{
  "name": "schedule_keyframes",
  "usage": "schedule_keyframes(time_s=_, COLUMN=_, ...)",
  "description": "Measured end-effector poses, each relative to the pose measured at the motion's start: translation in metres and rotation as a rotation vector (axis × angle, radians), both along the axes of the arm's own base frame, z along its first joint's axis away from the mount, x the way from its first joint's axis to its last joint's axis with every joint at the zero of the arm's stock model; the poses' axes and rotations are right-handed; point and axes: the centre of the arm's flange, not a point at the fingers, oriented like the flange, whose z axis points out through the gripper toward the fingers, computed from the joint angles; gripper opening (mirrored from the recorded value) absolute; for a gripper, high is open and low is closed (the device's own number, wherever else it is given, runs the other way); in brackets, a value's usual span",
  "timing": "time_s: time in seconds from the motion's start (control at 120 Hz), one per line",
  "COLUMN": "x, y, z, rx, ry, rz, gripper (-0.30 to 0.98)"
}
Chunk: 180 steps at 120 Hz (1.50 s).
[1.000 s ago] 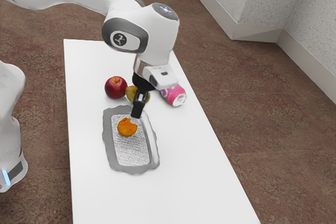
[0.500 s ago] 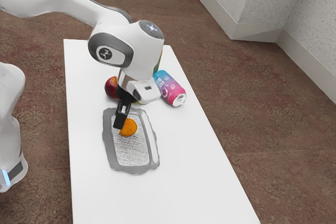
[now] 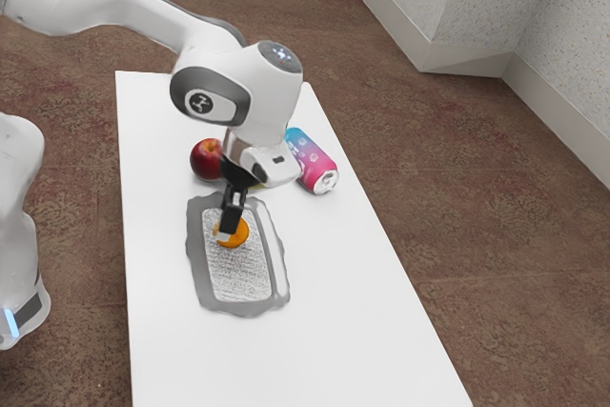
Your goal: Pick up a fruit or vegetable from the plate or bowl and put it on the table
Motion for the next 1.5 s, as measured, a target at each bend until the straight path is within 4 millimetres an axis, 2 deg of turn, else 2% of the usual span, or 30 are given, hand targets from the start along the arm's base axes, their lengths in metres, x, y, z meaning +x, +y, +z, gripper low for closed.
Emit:
schedule_keyframes(time_s=0.283, x=0.018, y=0.004, z=-0.026, rx=0.003, ry=0.010, rz=0.022, gripper=0.69)
schedule_keyframes(time_s=0.483, x=0.024, y=0.013, z=-0.028, rx=-0.001, ry=-0.004, rz=0.049, gripper=0.69)
schedule_keyframes(time_s=0.633, x=0.028, y=0.013, z=-0.040, rx=0.001, ry=0.008, rz=0.052, gripper=0.69)
schedule_keyframes(time_s=1.167, x=0.020, y=0.011, z=-0.040, rx=0.007, ry=0.048, rz=0.051, gripper=0.69)
schedule_keyframes(time_s=1.217, x=0.019, y=0.011, z=-0.040, rx=0.007, ry=0.054, rz=0.052, gripper=0.64)
schedule_keyframes(time_s=1.358, x=0.017, y=0.010, z=-0.041, rx=0.011, ry=0.063, rz=0.058, gripper=0.36)
schedule_keyframes(time_s=1.433, x=0.017, y=0.004, z=-0.039, rx=0.020, ry=0.057, rz=0.047, gripper=0.30)
schedule_keyframes(time_s=1.467, x=0.018, y=-0.001, z=-0.034, rx=0.024, ry=0.042, rz=0.037, gripper=0.29)
schedule_keyframes(time_s=1.5, x=0.023, y=-0.008, z=-0.020, rx=0.023, ry=0.010, rz=0.026, gripper=0.28)
